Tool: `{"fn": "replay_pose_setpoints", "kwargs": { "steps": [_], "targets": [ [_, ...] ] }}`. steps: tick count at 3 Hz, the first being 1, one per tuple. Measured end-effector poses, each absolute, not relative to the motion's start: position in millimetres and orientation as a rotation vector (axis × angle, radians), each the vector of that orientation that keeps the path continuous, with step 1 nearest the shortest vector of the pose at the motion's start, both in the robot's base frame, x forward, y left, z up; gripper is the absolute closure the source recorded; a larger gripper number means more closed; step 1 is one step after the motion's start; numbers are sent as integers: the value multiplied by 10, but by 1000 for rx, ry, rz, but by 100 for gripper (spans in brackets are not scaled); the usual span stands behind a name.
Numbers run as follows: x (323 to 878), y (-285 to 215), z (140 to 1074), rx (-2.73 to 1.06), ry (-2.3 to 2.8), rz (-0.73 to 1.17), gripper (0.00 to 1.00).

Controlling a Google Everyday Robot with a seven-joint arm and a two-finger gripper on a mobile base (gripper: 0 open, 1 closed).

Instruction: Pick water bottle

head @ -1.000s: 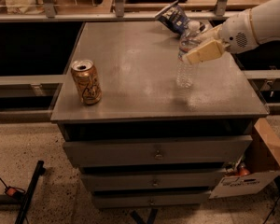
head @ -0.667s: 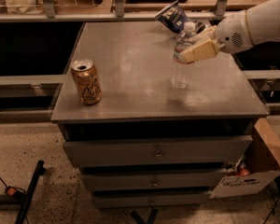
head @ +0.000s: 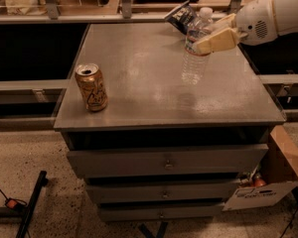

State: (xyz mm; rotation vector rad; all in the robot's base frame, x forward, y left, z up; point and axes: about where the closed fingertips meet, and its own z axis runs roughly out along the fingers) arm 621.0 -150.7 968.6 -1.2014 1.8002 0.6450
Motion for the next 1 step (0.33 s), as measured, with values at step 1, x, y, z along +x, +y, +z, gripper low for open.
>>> {"fn": "replay_pose_setpoints", "kwargs": {
  "steps": [1],
  "targets": [
    [6208, -1507, 9717, -1204, 1795, 644, 100]
  ]
}}
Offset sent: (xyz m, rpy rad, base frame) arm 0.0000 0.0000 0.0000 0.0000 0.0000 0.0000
